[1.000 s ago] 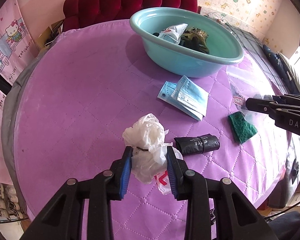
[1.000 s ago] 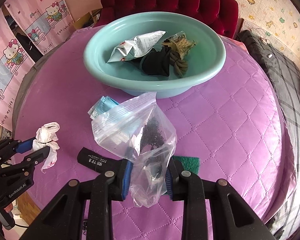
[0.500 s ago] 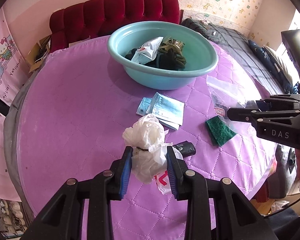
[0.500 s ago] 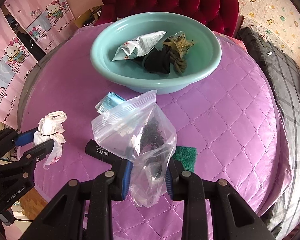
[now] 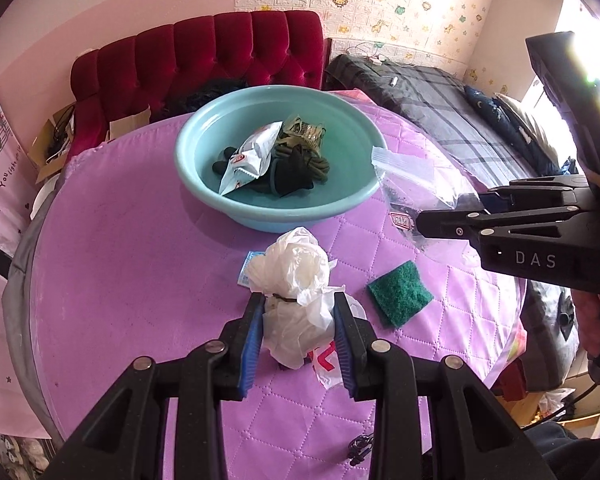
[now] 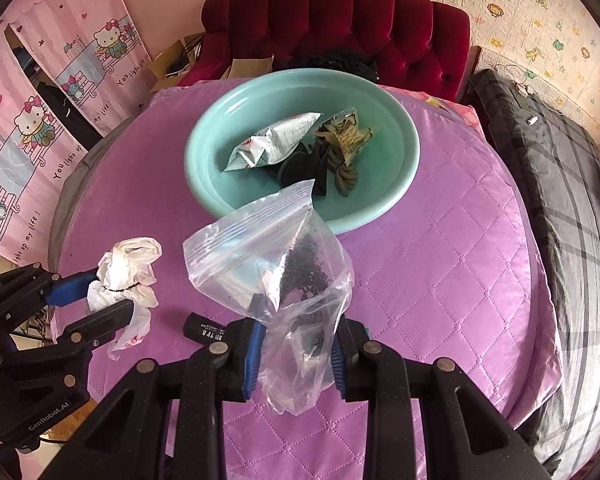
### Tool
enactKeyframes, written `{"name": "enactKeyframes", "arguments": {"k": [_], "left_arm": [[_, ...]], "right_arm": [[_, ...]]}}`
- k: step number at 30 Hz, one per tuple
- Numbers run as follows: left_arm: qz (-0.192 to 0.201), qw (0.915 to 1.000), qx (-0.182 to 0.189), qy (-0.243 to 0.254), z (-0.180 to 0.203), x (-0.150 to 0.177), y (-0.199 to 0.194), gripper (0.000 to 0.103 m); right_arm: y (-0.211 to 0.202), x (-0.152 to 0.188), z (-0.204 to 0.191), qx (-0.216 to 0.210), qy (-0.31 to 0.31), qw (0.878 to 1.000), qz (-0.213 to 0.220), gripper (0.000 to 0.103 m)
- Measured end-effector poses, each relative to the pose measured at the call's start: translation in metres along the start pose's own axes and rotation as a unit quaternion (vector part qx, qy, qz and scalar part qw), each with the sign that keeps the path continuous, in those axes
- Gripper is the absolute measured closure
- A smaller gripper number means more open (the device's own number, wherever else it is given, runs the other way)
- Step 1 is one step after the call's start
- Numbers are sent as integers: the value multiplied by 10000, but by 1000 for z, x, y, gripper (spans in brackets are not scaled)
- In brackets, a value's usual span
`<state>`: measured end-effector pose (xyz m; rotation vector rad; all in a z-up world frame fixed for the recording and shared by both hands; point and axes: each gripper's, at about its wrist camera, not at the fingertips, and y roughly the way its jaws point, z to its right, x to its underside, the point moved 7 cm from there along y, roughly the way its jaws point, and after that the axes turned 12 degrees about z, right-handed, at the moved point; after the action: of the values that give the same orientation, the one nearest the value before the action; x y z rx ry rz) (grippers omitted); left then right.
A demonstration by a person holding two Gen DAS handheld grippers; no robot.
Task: Organize soft objects
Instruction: 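Carry the white bag and zip bag over the teal basin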
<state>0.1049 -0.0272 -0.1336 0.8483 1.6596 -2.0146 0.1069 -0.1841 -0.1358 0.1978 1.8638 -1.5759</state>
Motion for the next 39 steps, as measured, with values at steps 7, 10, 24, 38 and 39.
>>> {"name": "enactKeyframes", "arguments": {"k": [7,10,24,38,39], "left_arm": [[117,9998,108,100,1,-29,2,67],[165,9997,123,136,1,-41,5,67],[183,9994,203,215,-1,-84,43,67],[-22,9999,137,87,-11,-108,102,66],[-64,9998,162,48,-11,-108,107,66]], "right_arm": [[-5,-31,10,-12,41,9999,149,72],[-4,-45,12,-40,41,9997,216,72],[32,-96,31,-18,63,9997,216,71],[87,-129,52,82,250,9996,25,71],[91,-131,53,78,263,9996,18,71]]}}
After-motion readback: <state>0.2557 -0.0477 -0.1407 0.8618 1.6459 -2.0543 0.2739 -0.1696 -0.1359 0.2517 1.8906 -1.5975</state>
